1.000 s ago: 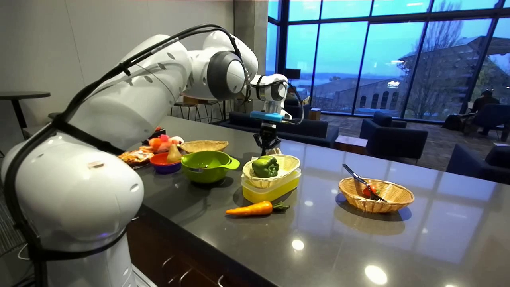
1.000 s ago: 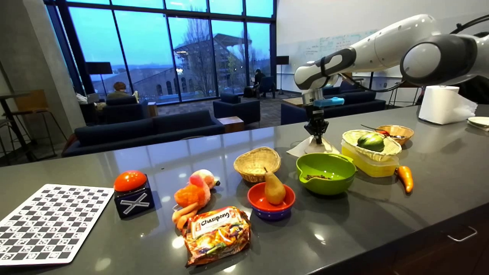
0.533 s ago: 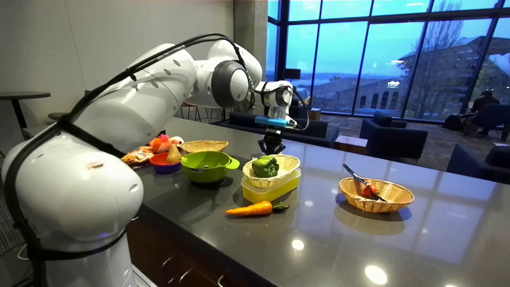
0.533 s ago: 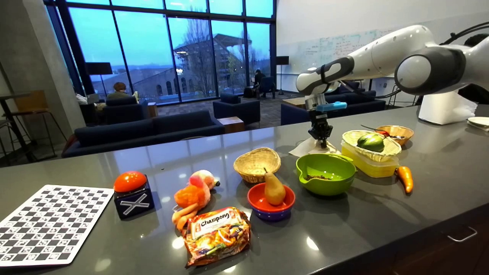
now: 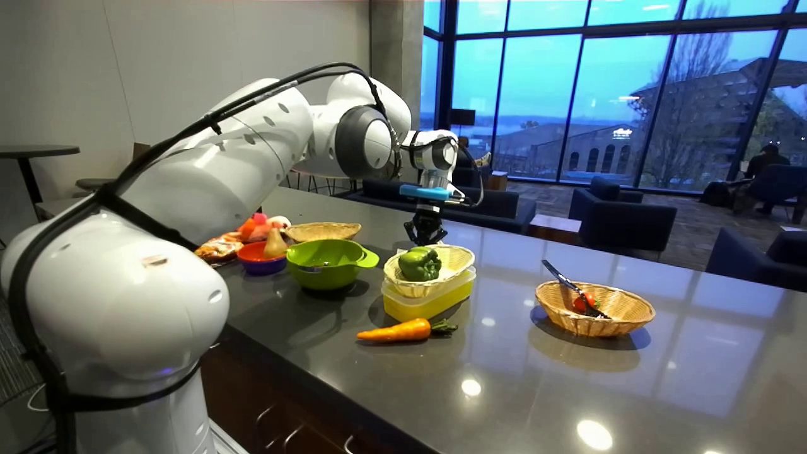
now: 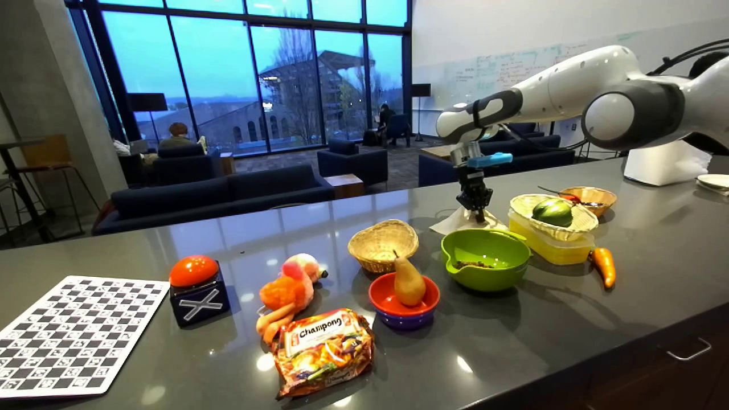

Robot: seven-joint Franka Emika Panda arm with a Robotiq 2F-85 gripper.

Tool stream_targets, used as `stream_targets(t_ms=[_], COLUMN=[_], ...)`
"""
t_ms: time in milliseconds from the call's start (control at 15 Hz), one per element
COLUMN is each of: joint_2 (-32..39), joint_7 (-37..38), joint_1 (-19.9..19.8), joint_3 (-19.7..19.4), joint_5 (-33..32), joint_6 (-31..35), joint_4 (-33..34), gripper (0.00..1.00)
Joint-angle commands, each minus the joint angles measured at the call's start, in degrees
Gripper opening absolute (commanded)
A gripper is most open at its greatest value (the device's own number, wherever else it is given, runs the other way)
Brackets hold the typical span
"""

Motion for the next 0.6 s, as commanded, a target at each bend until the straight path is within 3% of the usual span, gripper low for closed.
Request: stream_targets(t_ms=[0, 533], joint_2=[1.3, 4.26], joint_7=[0.23, -0.24], joint_1=[2.8, 9.63], joint_3=[-0.26, -0.95], joint_5=[-2.03, -7.7], joint_6=[-2.47, -3.66], joint_4=[3.73, 4.73], gripper=[0.0, 0.0])
